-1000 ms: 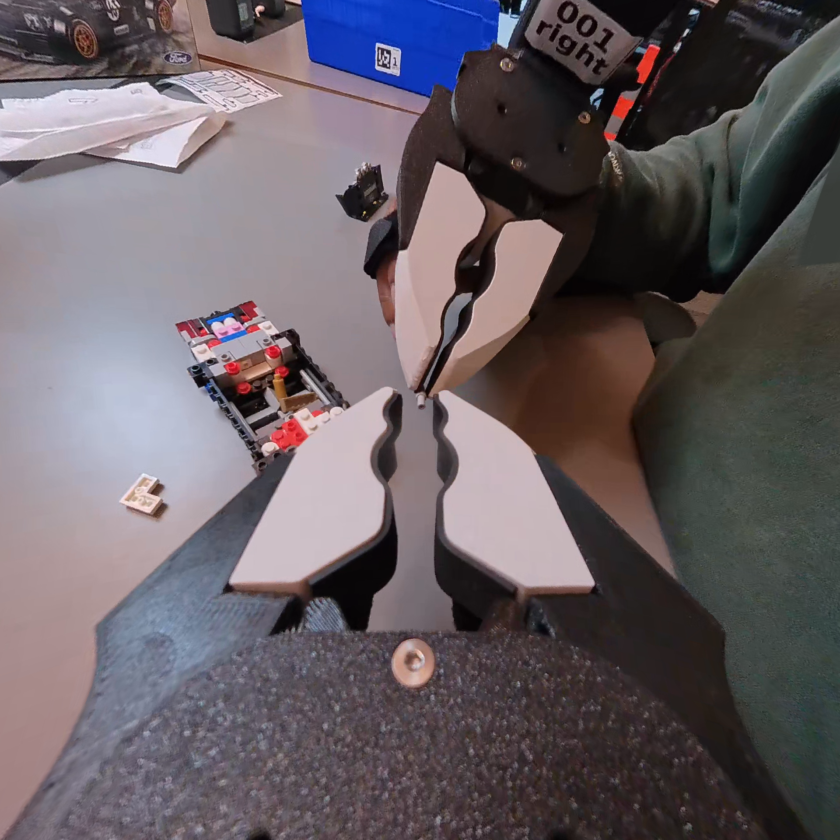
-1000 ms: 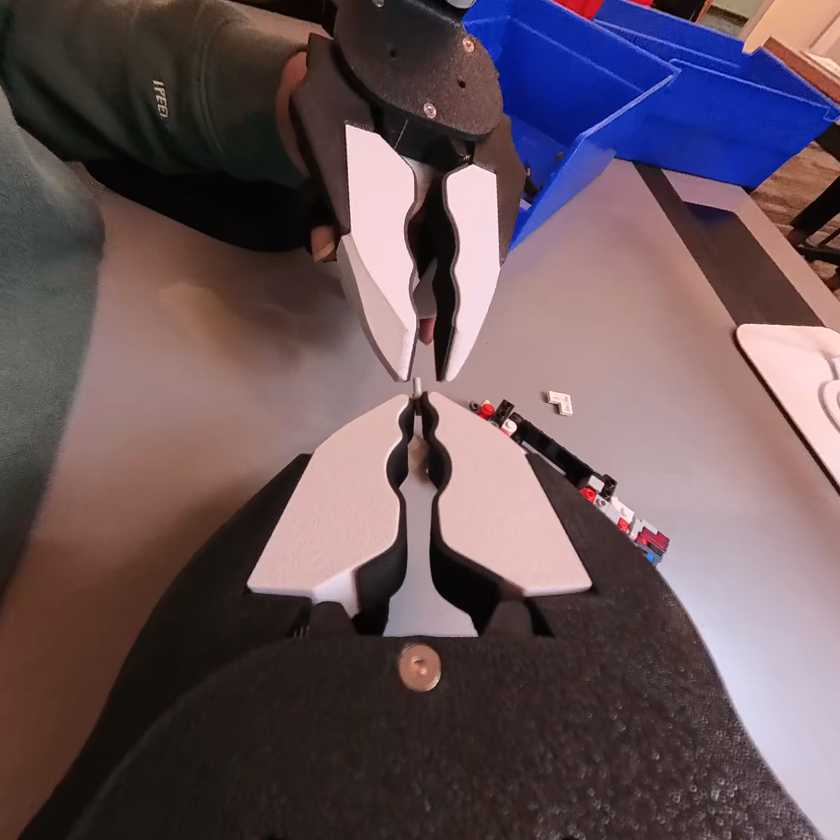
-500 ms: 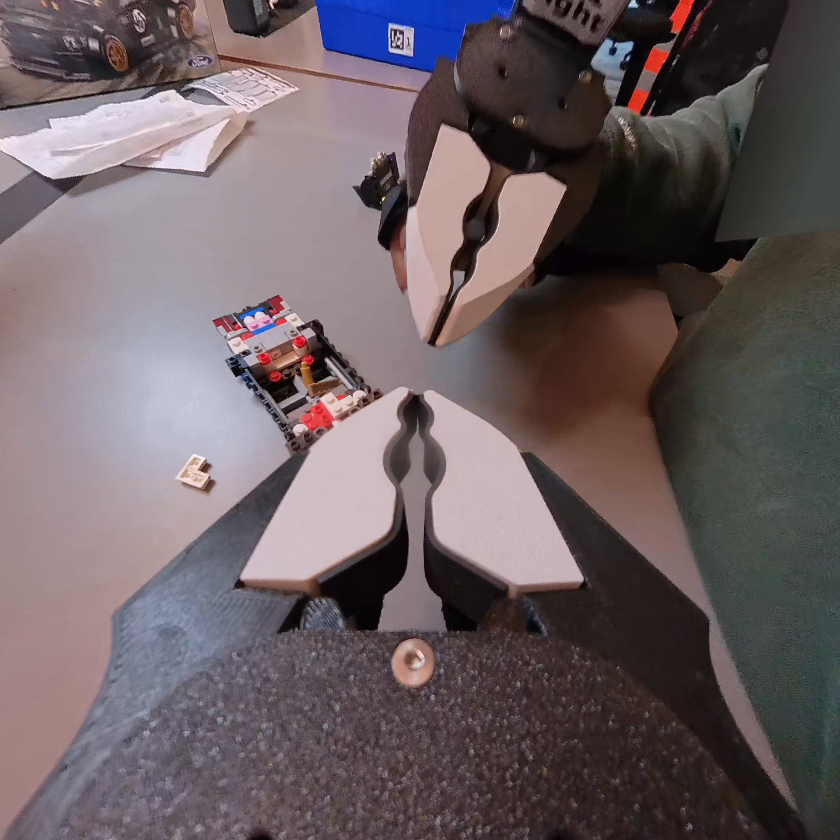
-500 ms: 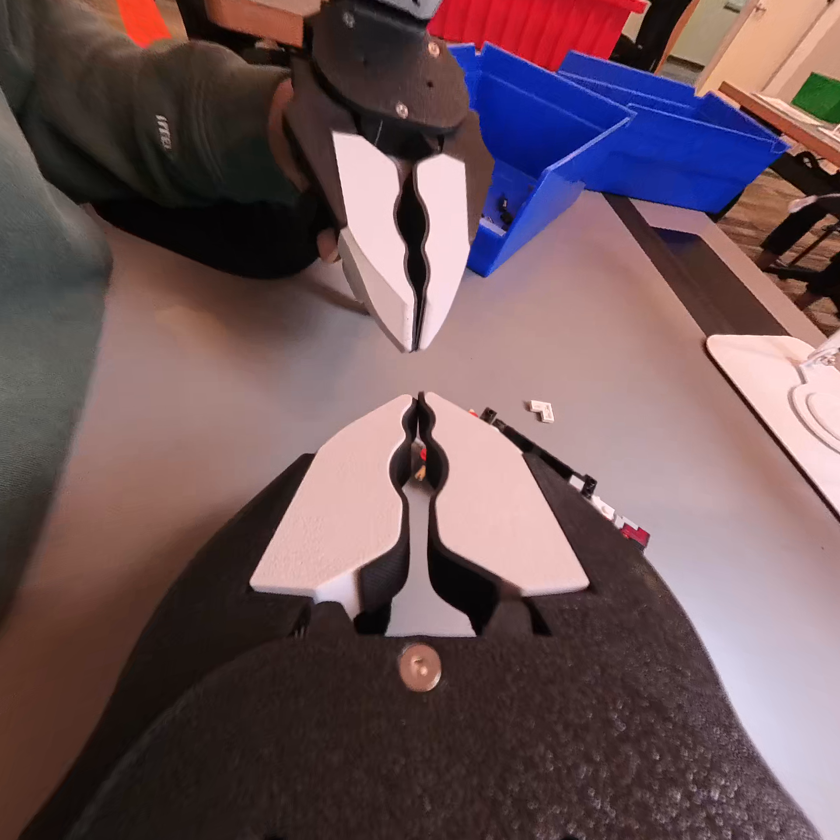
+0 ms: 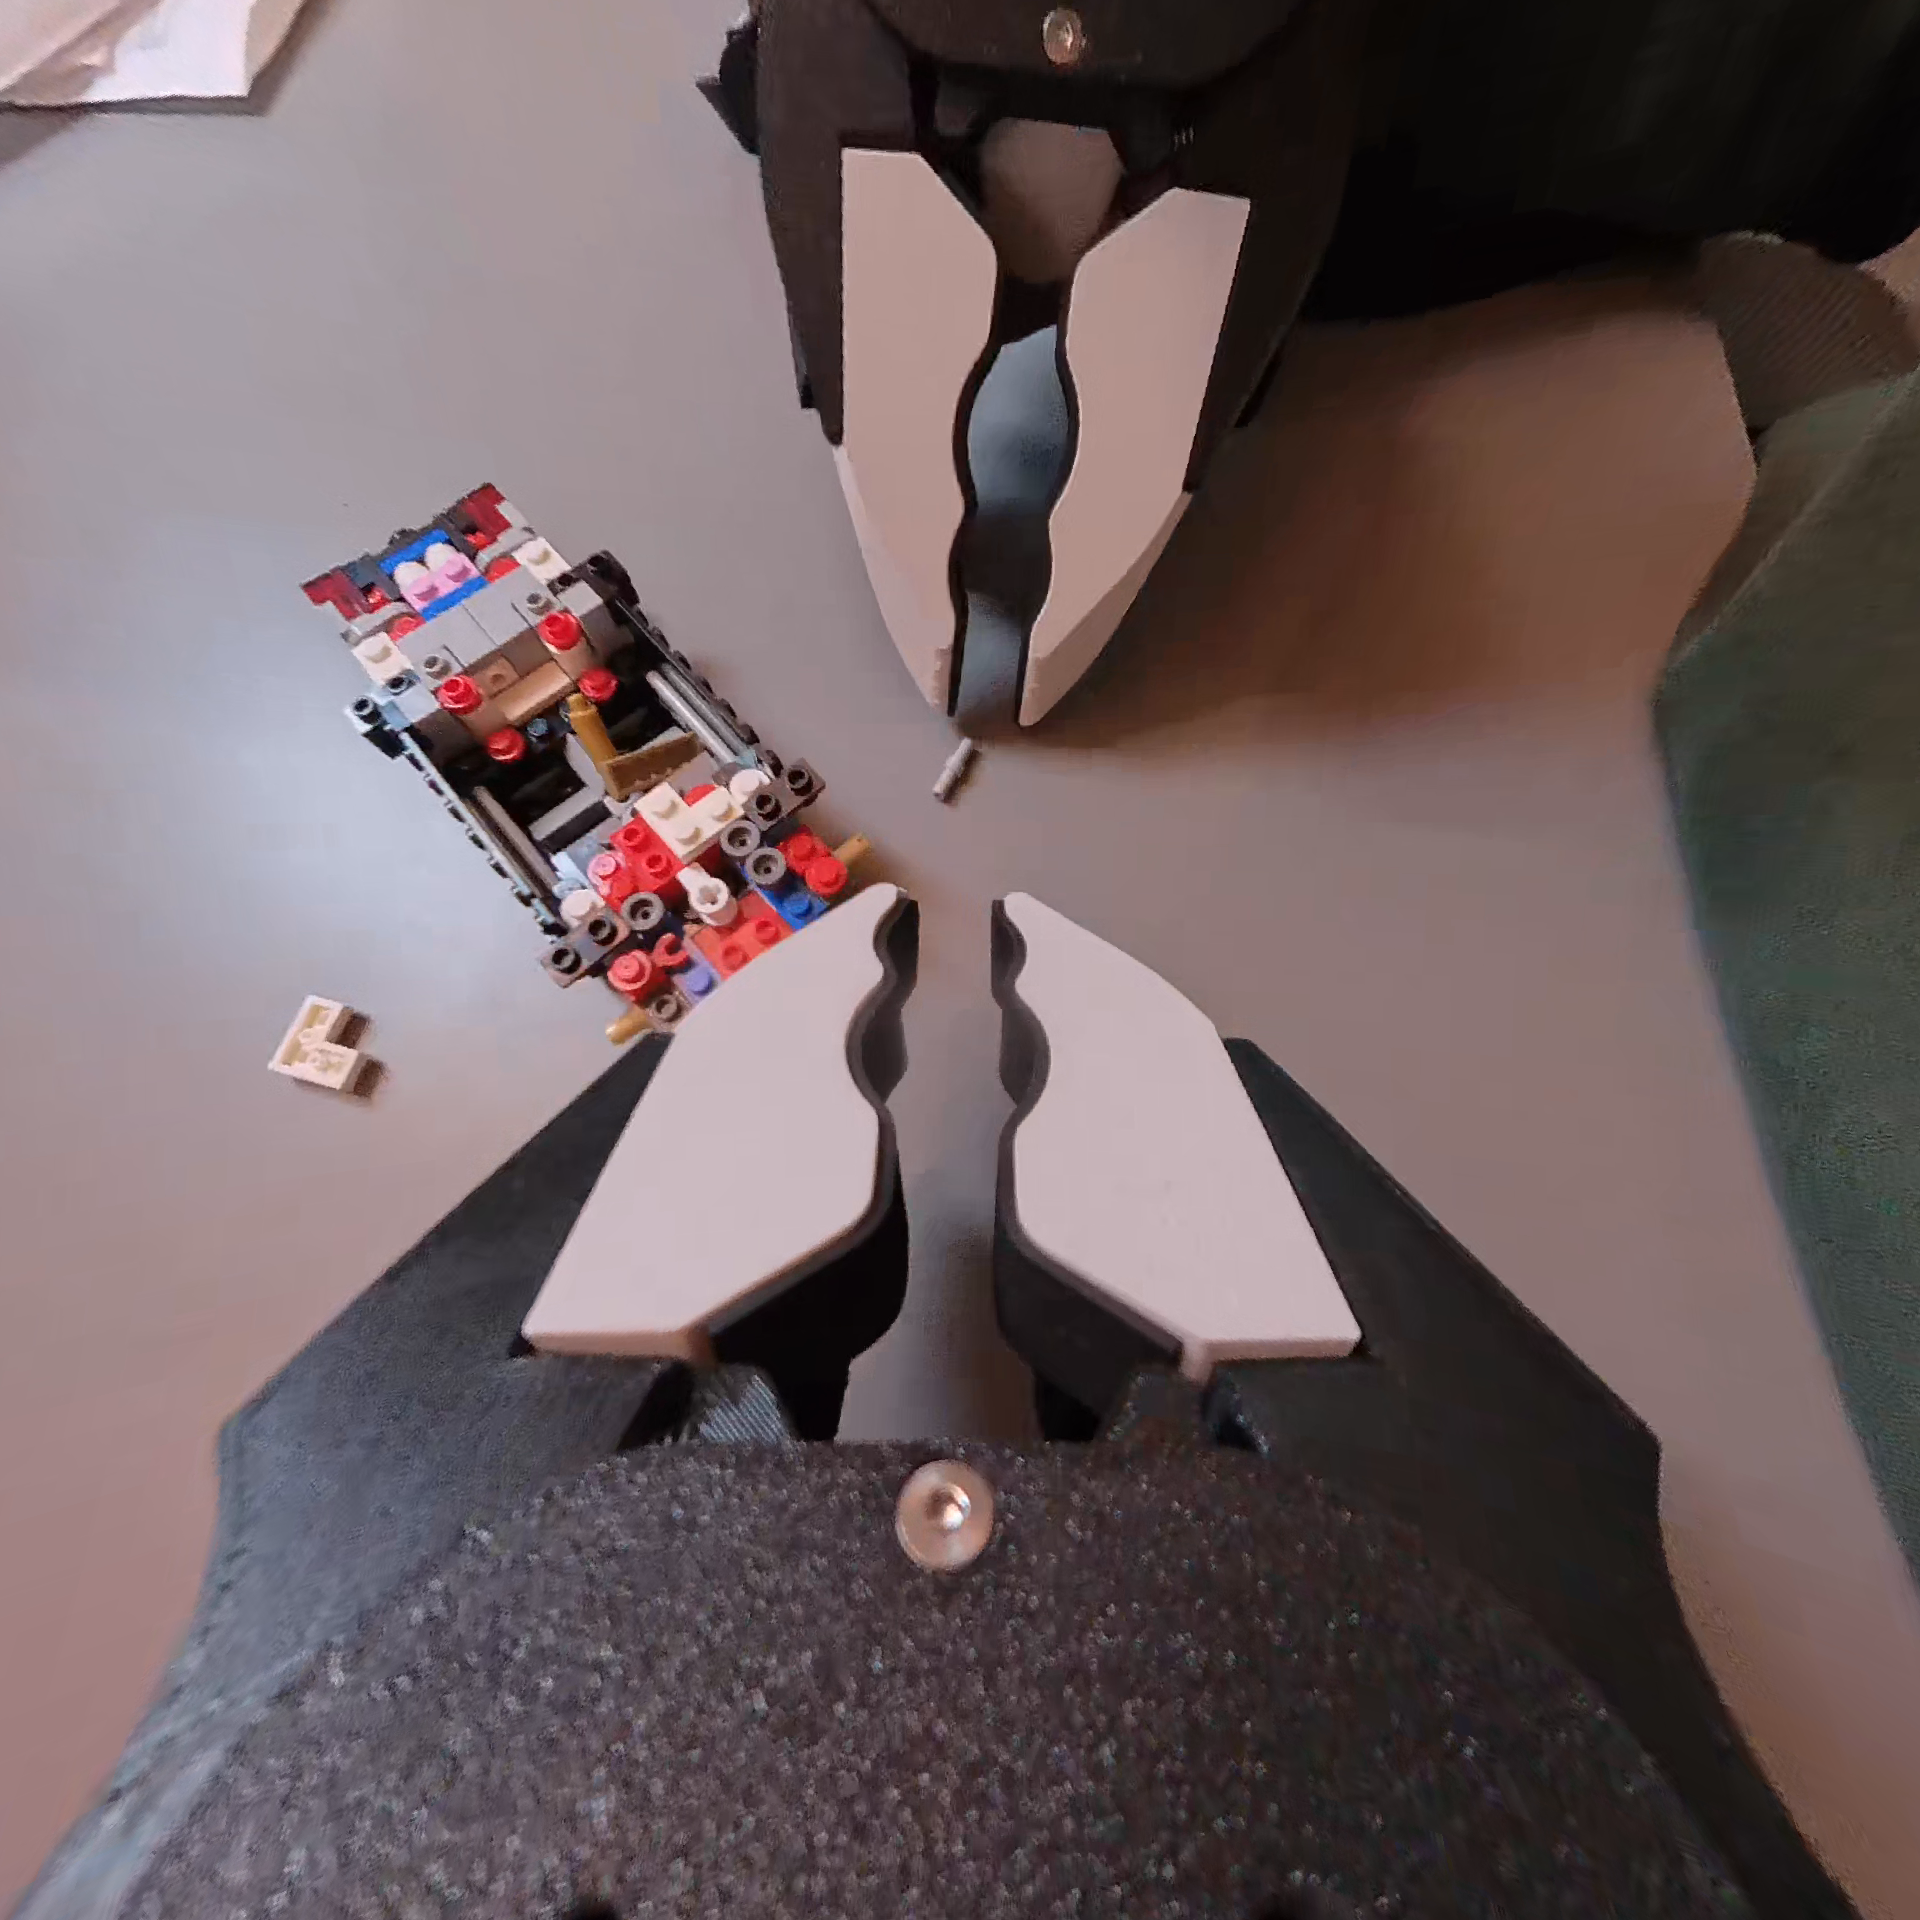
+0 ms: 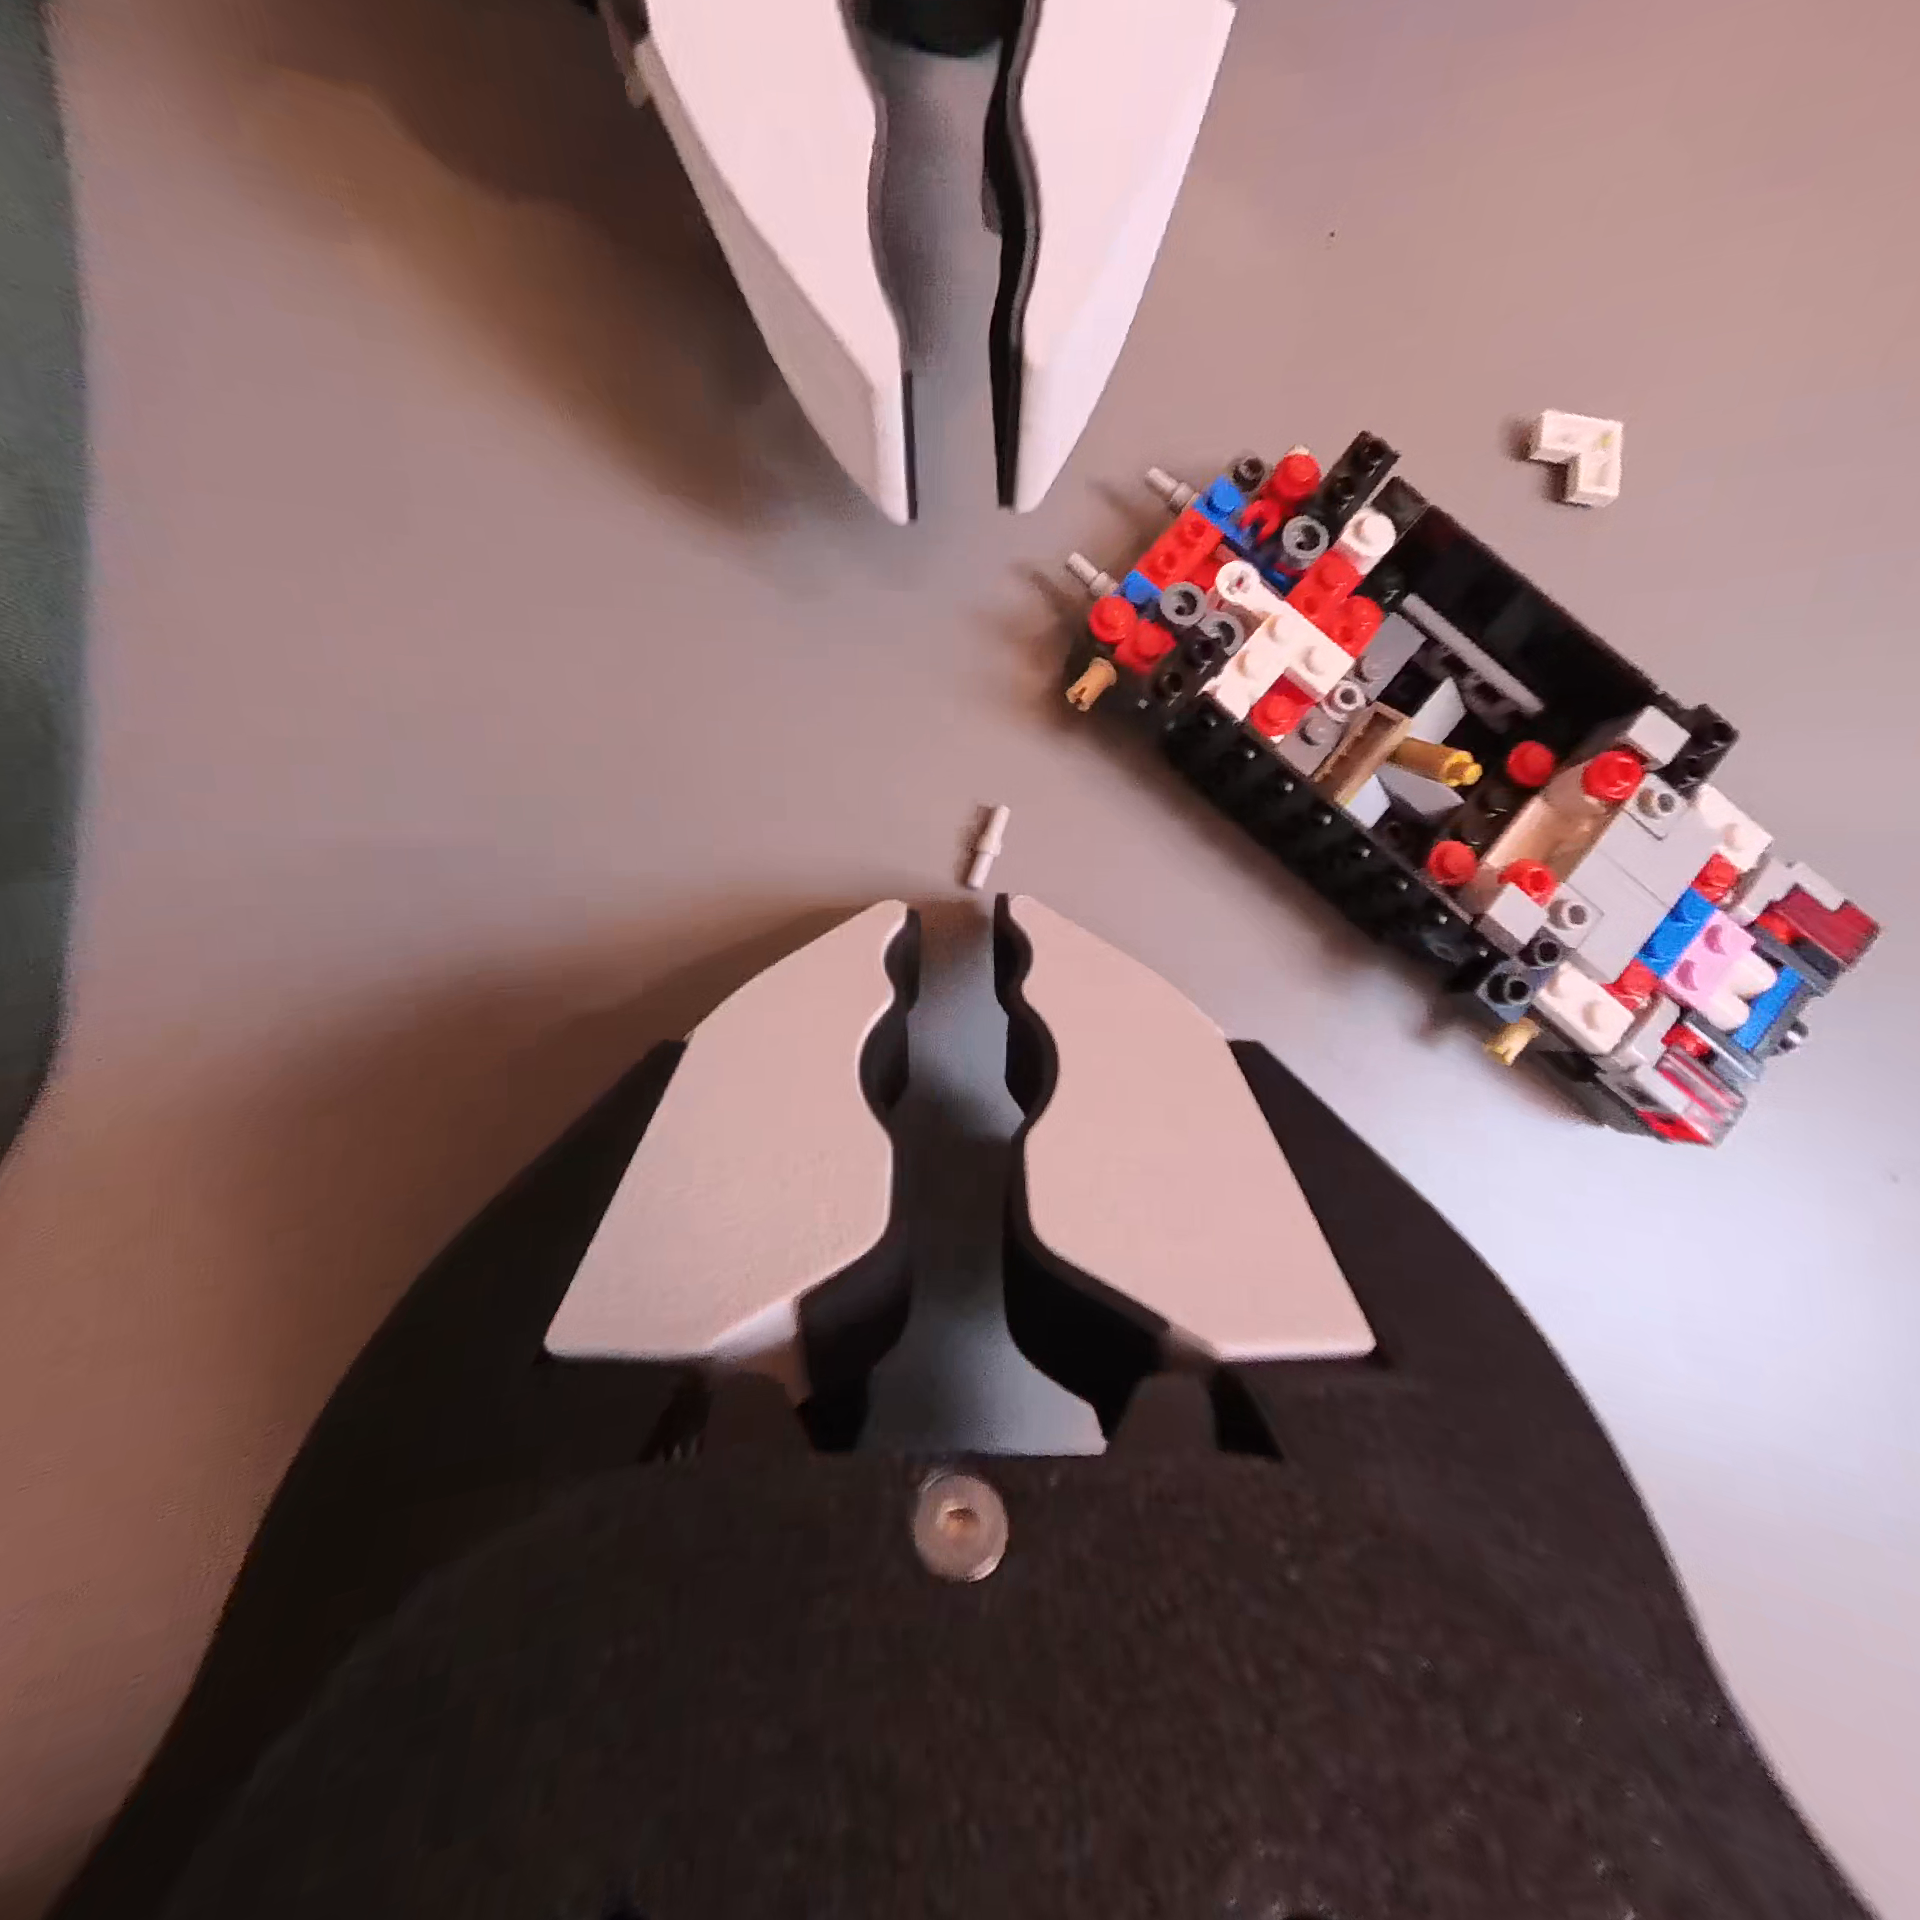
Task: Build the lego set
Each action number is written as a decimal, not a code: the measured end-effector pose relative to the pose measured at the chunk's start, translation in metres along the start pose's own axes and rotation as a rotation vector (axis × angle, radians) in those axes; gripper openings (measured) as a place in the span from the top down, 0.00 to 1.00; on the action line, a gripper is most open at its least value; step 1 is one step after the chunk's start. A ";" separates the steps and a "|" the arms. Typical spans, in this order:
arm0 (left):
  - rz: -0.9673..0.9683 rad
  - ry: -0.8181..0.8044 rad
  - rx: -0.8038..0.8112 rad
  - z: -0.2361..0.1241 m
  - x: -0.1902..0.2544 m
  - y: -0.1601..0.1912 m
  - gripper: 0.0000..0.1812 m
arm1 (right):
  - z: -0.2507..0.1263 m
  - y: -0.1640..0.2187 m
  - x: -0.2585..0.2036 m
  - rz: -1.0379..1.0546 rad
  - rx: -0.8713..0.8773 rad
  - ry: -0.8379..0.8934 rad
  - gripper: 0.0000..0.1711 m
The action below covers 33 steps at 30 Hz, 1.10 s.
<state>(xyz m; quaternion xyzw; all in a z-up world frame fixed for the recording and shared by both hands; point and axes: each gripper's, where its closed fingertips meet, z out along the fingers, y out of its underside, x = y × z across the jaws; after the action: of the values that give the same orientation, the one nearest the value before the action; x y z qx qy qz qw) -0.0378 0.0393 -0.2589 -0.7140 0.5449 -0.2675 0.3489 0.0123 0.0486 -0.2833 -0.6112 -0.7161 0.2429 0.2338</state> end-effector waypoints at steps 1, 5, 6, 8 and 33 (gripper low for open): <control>0.002 0.001 -0.005 0.001 0.000 0.001 0.93 | 0.001 0.000 0.001 0.000 -0.003 0.010 0.92; -0.003 0.007 -0.004 0.002 0.001 0.001 0.93 | 0.005 -0.002 0.004 0.016 -0.028 0.037 0.94; -0.002 0.006 -0.006 0.003 0.001 0.001 0.93 | 0.007 -0.004 0.003 0.021 -0.029 0.033 0.94; 0.001 0.009 -0.013 0.004 0.002 0.002 0.93 | 0.009 -0.006 0.001 0.038 -0.033 0.030 0.94; 0.025 -0.097 0.106 -0.030 -0.014 -0.027 0.98 | -0.021 -0.059 0.005 0.014 0.295 0.095 0.98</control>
<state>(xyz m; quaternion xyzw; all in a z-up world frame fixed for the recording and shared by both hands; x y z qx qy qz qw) -0.0481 0.0505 -0.2192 -0.6998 0.5214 -0.2563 0.4156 -0.0202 0.0472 -0.2294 -0.5861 -0.6566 0.3176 0.3529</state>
